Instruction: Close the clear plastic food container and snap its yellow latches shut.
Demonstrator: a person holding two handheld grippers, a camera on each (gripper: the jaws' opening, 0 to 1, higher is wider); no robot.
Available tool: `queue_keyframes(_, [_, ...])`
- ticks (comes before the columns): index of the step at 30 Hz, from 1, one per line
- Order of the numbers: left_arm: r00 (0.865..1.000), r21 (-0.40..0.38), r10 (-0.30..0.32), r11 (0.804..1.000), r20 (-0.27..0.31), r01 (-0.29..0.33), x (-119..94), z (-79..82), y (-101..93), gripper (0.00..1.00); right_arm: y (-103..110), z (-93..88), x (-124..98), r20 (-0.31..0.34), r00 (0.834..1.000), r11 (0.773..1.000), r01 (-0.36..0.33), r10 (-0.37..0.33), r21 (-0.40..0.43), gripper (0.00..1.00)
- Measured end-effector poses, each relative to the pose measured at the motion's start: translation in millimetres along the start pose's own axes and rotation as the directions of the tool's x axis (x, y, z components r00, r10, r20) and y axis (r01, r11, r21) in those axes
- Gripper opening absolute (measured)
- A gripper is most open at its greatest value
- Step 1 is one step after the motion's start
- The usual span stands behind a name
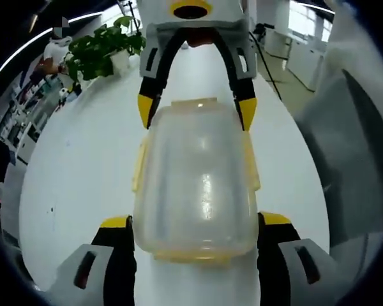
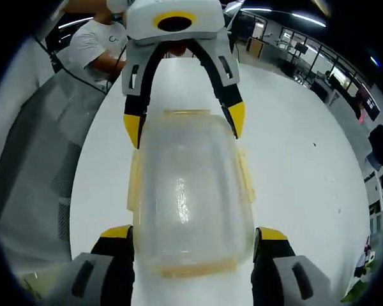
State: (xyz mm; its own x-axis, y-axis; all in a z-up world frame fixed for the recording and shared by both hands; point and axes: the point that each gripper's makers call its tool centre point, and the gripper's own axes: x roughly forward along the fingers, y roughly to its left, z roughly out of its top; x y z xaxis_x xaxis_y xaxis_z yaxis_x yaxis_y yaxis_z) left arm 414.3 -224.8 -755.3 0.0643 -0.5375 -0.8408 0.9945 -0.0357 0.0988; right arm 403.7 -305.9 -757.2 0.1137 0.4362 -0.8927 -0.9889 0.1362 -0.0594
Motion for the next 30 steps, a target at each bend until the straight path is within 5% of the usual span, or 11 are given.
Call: queue_keyframes(30, [0.998,-0.002,0.033,0.999,-0.046,-0.033,-62,-104.3,8.2,0.76,1,106.3,53,0.011,1.0,0.999,0.0,0.0,-0.035,0.75])
